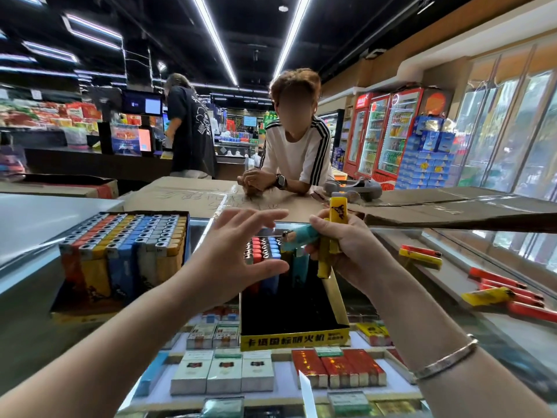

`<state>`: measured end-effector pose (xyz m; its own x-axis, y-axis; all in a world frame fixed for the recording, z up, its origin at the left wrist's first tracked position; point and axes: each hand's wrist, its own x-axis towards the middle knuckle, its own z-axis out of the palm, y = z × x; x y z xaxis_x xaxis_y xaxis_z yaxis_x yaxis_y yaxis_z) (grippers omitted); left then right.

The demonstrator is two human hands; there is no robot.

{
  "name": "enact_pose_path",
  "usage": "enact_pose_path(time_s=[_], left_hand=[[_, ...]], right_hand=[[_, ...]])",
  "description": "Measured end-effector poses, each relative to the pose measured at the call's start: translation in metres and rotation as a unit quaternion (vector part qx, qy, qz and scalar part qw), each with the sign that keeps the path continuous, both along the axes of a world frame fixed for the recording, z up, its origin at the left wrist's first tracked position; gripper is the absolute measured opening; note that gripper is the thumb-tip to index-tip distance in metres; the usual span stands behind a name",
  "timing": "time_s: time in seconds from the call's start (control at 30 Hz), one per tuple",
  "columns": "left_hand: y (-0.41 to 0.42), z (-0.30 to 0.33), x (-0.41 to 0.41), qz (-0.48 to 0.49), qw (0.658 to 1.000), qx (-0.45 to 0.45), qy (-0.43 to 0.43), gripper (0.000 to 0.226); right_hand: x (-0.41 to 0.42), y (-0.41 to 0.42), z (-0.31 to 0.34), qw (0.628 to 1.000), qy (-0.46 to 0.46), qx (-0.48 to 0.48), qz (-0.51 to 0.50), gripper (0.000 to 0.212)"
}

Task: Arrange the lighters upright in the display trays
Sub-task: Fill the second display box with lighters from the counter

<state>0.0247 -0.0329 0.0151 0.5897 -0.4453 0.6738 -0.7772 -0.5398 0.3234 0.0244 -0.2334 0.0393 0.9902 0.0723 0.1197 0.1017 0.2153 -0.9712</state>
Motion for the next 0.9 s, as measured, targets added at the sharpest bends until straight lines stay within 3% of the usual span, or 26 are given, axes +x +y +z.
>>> enact_pose_path(time_s=[0.17,0.33,0.47,0.53,0.6,0.7,0.9], left_hand=[[-0.009,-0.002,-0.007,-0.012,0.996,-0.042,-0.075,0.034],[-0.007,0.001,-0.007,-0.051,0.991,-0.117,-0.043,0.023],[-0.005,0.007,-0.007,-0.063,0.974,-0.216,0.008,0.021],[-0.004,0.007,-0.007,-0.058,0.972,-0.225,0.023,0.019],[-0.006,0.006,-0.009,-0.045,0.973,-0.224,0.042,0.022],[-0.013,0.008,-0.009,-0.016,0.980,-0.193,0.050,0.024],[-0.028,0.012,-0.002,0.029,0.998,-0.053,0.025,0.020]], right_hand=[[-0.002,0.013,-0.006,0.999,0.002,-0.007,0.043,0.021],[-0.005,0.011,-0.002,0.997,-0.011,-0.043,0.064,0.018],[0.000,-0.006,0.002,0.997,-0.055,-0.047,-0.040,0.013],[0.006,-0.017,0.000,0.985,-0.060,-0.099,-0.125,0.013],[0.012,-0.023,-0.006,0.969,-0.037,-0.167,-0.178,0.012],[0.016,-0.022,-0.013,0.957,-0.004,-0.238,-0.166,0.005],[0.017,-0.017,-0.017,0.947,-0.017,-0.290,-0.135,0.006]])
